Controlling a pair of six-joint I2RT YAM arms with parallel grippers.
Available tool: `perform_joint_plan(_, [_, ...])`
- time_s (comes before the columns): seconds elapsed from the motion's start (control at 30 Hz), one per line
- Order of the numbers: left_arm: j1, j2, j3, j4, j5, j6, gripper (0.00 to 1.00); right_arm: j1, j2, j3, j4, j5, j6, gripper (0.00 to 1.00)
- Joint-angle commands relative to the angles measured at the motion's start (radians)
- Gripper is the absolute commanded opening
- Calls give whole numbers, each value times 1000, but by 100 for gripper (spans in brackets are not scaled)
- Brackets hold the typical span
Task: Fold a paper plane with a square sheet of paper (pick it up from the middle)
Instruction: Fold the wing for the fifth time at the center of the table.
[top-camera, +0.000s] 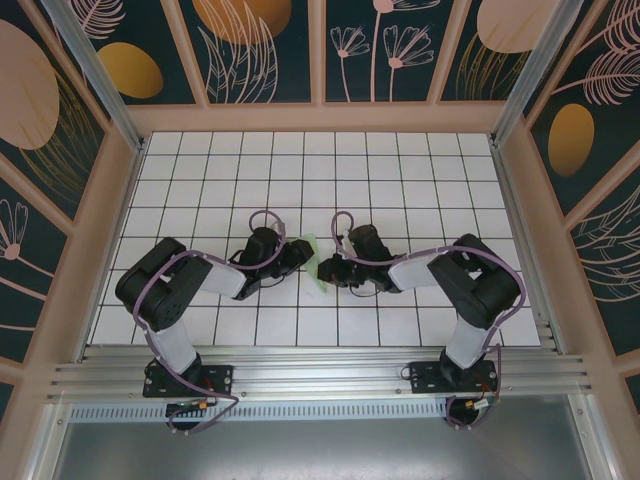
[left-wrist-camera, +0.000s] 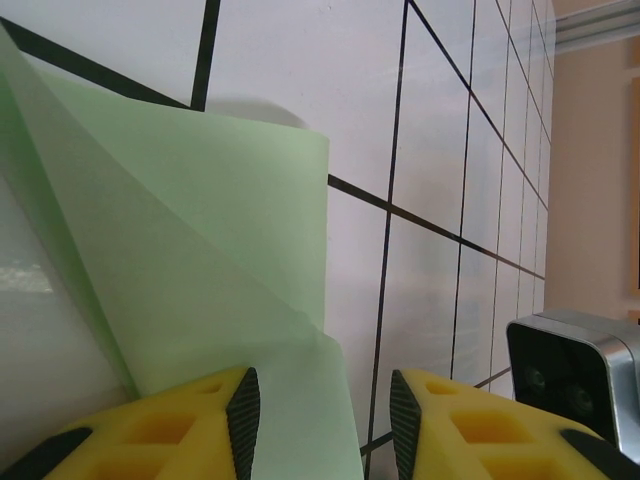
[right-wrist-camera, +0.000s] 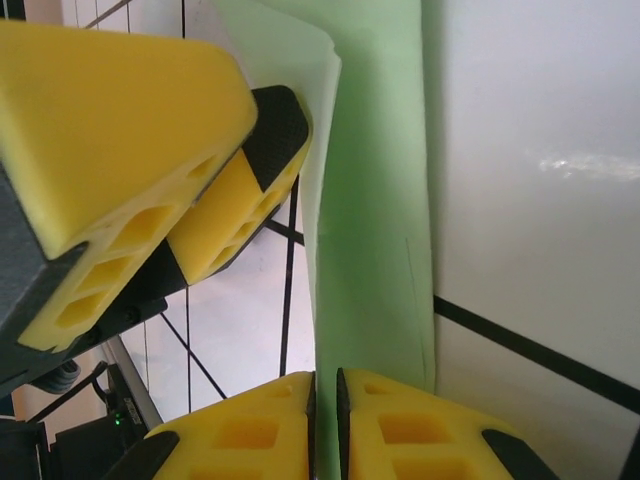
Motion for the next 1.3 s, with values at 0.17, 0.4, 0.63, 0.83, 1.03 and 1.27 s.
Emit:
perform_joint_plan(0.17, [5, -6, -11, -94, -51, 33, 42, 31, -40, 33, -119, 34, -50, 8])
perform_joint_plan(0.4, [4, -10, -5, -105, -54, 37, 42, 36, 0, 22, -152, 42, -59, 1])
perform_joint_plan(0.63, [4, -12, -5, -110, -53, 33, 42, 60, -27, 60, -251, 106, -87, 11])
perform_joint_plan(0.83, [5, -15, -5, -110, -48, 36, 41, 65, -78, 92, -309, 141, -84, 16])
perform_joint_plan(1.03, [5, -15, -5, -110, -47, 35, 41, 72, -90, 106, -328, 149, -89, 16])
perform_joint_plan(1.27, [5, -13, -2, -113, -48, 35, 41, 83, -63, 96, -314, 130, -84, 6])
